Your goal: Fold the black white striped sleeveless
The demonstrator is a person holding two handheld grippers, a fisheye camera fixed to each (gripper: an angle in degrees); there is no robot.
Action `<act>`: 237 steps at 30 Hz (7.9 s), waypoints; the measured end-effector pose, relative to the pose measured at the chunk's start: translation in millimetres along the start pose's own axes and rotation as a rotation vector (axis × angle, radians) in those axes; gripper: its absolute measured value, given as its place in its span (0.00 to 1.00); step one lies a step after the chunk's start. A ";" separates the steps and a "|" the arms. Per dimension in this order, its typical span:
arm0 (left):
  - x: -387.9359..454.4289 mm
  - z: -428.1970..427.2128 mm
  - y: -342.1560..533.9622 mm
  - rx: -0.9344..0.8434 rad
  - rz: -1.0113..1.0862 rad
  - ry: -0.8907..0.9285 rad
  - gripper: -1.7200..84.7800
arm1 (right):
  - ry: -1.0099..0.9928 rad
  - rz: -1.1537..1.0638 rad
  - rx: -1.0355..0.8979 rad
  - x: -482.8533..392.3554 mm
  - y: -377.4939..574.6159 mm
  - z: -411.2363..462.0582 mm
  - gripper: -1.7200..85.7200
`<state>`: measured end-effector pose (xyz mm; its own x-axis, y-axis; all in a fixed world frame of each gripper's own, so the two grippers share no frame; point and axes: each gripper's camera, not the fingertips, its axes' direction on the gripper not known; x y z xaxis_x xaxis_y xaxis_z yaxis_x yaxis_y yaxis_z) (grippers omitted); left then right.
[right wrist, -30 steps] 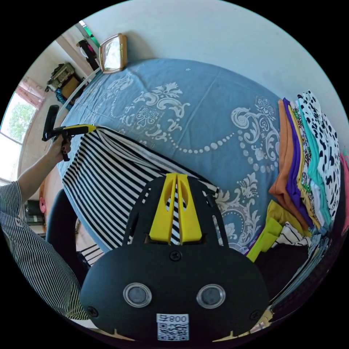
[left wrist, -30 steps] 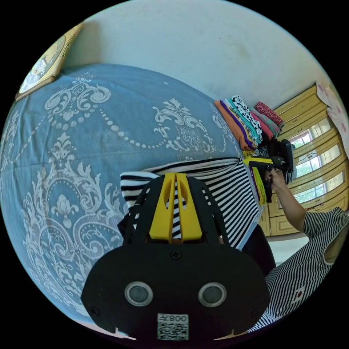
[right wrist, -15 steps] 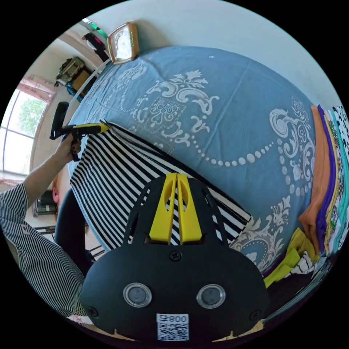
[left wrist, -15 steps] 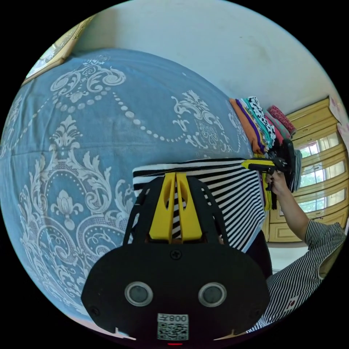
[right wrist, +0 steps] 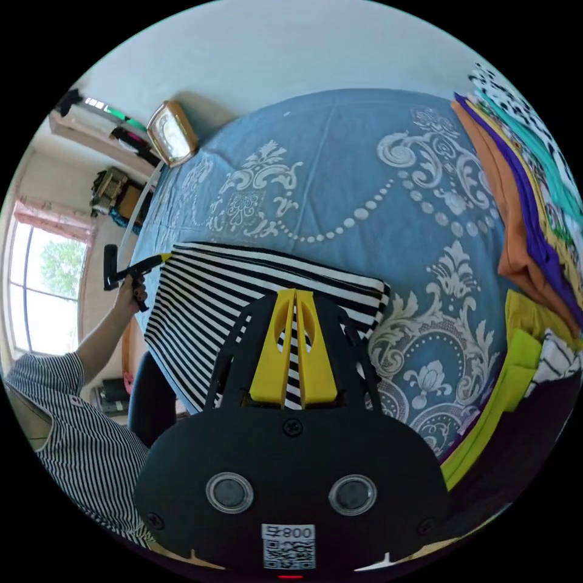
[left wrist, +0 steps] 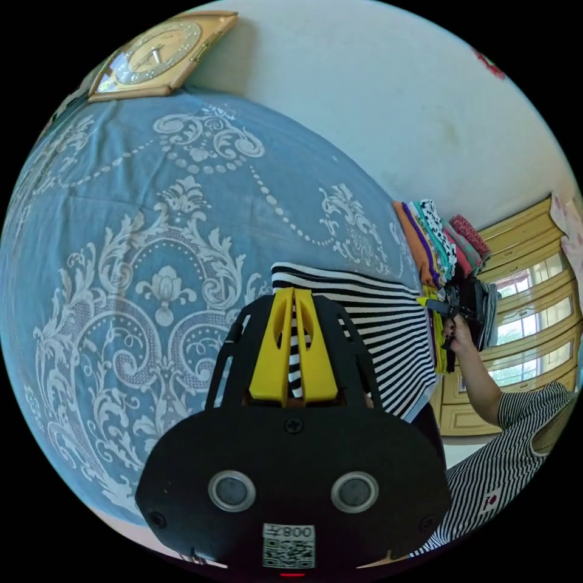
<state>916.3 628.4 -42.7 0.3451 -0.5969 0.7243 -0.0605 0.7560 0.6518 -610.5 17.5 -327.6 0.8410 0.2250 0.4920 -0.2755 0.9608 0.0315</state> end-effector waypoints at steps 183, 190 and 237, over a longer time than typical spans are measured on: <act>240.3 -433.2 164.1 0.085 -0.225 0.370 0.03 | -0.433 0.020 -0.033 -381.3 -68.5 324.7 0.05; 120.5 -416.5 255.7 0.083 -0.370 0.398 0.03 | -0.380 -0.008 -0.117 -460.8 -103.4 421.4 0.05; 9.8 -350.9 481.6 -0.018 -0.290 0.181 0.02 | -0.052 -0.313 -0.202 -740.0 -158.4 621.5 0.02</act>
<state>1219.3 1080.9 199.4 0.5065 -0.7316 0.4563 0.0805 0.5670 0.8198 -1478.6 -402.0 -156.0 0.8436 -0.0885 0.5296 0.0932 0.9955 0.0178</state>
